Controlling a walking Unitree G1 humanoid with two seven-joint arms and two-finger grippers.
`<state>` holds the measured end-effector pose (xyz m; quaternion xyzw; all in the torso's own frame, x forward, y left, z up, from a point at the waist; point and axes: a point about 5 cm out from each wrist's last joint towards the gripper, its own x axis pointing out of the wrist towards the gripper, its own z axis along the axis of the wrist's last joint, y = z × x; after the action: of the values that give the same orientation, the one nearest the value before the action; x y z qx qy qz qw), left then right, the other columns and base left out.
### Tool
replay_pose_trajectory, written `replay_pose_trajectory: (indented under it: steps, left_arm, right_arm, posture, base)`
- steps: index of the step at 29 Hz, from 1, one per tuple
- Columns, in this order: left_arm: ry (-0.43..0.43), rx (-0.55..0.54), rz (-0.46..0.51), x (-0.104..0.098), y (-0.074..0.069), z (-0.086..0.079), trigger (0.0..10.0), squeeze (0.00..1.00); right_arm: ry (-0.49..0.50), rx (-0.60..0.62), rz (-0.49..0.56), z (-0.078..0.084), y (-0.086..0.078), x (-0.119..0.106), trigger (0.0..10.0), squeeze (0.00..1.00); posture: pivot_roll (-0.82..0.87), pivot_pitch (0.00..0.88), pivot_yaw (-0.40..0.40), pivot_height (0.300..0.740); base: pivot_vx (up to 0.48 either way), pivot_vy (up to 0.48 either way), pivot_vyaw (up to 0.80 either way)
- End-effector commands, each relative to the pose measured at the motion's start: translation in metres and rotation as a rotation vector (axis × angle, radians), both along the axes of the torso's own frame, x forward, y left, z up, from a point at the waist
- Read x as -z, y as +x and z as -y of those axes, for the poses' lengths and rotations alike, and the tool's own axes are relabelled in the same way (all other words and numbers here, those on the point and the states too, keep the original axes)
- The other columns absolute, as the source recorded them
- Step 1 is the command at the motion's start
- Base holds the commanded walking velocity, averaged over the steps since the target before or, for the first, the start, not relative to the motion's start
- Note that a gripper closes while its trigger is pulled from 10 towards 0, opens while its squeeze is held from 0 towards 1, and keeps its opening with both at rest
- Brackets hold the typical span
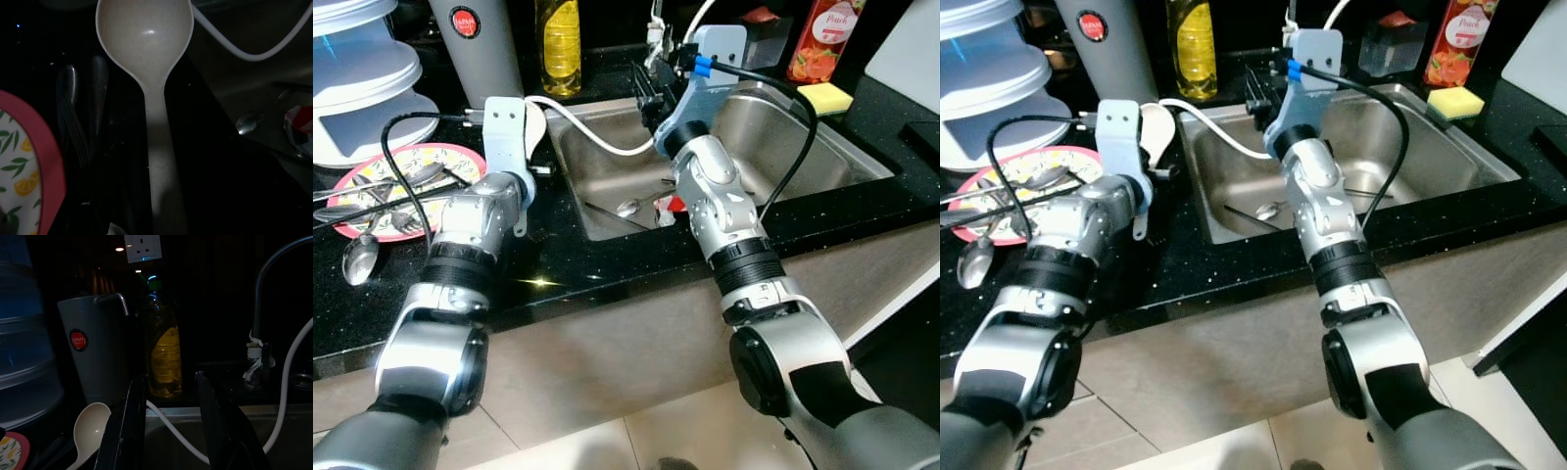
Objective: Kitchen organization
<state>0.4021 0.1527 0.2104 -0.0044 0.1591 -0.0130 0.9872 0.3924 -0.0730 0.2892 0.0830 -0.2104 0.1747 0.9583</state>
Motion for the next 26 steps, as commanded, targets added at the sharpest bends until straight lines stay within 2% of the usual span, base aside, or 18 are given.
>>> replay_pose_trajectory:
  steps: [1, 2, 3, 12, 18, 20, 21, 23, 26]
  left_arm:
    - [-0.007, -0.003, -0.090, 0.018, -0.001, 0.003, 9.3, 0.00]
    - [-0.009, -0.008, -0.119, 0.023, -0.002, 0.004, 3.1, 0.00]
    - [-0.020, -0.010, -0.144, 0.028, -0.003, 0.006, 0.0, 0.00]
    - [-0.037, -0.032, -0.176, 0.038, 0.000, 0.009, 0.0, 0.00]
    - [-0.049, -0.057, -0.142, 0.030, 0.003, 0.005, 0.0, 0.00]
    - [-0.005, -0.083, -0.087, 0.021, 0.005, 0.003, 0.0, 0.00]
    - [0.039, -0.100, -0.050, 0.015, 0.006, 0.001, 10.0, 0.00]
    - [0.088, -0.107, 0.045, -0.001, 0.009, 0.001, 10.0, 0.00]
    - [0.093, -0.073, 0.084, -0.011, 0.009, 0.006, 10.0, 0.00]
  right_arm:
    - [0.009, -0.008, 0.008, -0.002, -0.002, -0.001, 10.0, 0.00]
    - [0.011, -0.008, 0.008, -0.002, -0.002, -0.001, 10.0, 0.00]
    - [0.013, -0.007, 0.006, -0.002, -0.002, -0.001, 10.0, 0.00]
    - [0.016, -0.007, 0.001, -0.002, -0.002, 0.001, 10.0, 0.00]
    - [0.020, -0.011, -0.001, -0.002, -0.001, 0.002, 10.0, 0.00]
    - [0.021, -0.011, -0.002, -0.002, -0.001, 0.002, 10.0, 0.00]
    - [0.022, -0.011, -0.003, -0.002, -0.001, 0.002, 10.0, 0.00]
    - [0.023, -0.011, -0.004, -0.002, -0.001, 0.002, 10.0, 0.00]
    - [0.024, -0.011, -0.006, -0.001, -0.001, 0.003, 10.0, 0.00]
  posture:
    - [-0.05, 0.000, 0.021, 0.740]
    - [-0.05, 0.000, 0.023, 0.740]
    - [-0.05, 0.000, 0.023, 0.740]
    - [-0.04, 0.000, 0.022, 0.740]
    - [-0.04, 0.000, 0.020, 0.740]
    - [-0.04, 0.000, 0.020, 0.740]
    - [-0.04, 0.000, 0.018, 0.740]
    - [-0.04, 0.000, 0.018, 0.740]
    - [-0.04, 0.000, 0.016, 0.740]
  base:
    - [0.000, 0.000, 0.00]
    - [0.000, 0.000, 0.00]
    - [0.000, 0.000, 0.00]
    - [0.000, 0.000, 0.00]
    - [0.000, 0.000, 0.00]
    - [0.000, 0.000, 0.00]
    - [0.000, 0.000, 0.00]
    - [0.000, 0.000, 0.00]
    - [0.000, 0.000, 0.00]
